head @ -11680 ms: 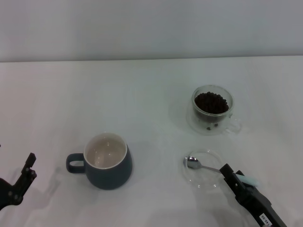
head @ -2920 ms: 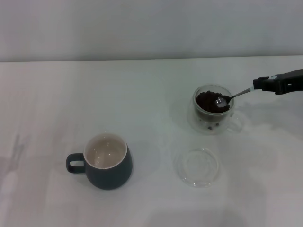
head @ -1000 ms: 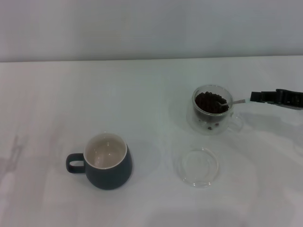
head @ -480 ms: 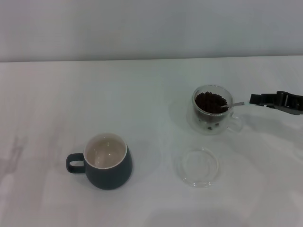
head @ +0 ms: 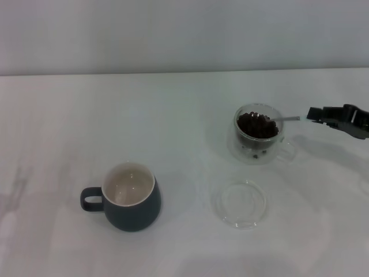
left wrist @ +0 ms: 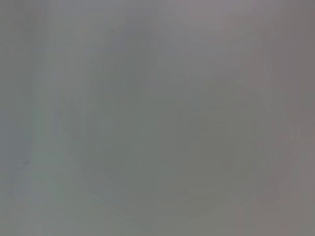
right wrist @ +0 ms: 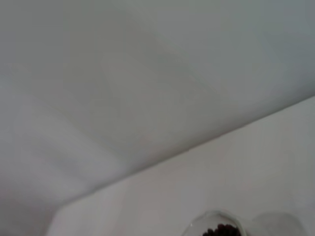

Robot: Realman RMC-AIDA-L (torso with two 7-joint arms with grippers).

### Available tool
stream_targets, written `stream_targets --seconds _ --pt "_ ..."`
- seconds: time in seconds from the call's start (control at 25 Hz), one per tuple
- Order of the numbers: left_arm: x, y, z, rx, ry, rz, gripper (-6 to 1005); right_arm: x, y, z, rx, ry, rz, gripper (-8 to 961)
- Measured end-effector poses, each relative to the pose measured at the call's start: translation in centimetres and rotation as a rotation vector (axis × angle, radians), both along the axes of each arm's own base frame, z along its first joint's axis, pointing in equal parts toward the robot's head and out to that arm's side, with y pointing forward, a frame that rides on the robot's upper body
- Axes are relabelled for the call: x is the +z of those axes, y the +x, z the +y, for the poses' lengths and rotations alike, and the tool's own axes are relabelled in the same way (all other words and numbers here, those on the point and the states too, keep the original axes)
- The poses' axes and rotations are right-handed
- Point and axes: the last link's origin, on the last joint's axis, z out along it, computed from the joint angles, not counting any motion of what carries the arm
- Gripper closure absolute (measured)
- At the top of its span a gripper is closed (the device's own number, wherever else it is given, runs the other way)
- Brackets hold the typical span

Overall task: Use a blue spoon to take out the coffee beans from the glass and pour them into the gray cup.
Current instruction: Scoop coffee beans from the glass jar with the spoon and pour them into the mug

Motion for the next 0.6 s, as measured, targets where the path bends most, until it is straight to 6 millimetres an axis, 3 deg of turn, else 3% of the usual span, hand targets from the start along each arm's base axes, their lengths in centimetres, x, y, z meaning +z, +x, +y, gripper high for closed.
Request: stream_targets --seconds 0.6 --pt "0.23 -0.14 0.1 -0.001 0.0 0.012 241 -0.15 0.83 -0.5 -0.044 0.015 0.068 789"
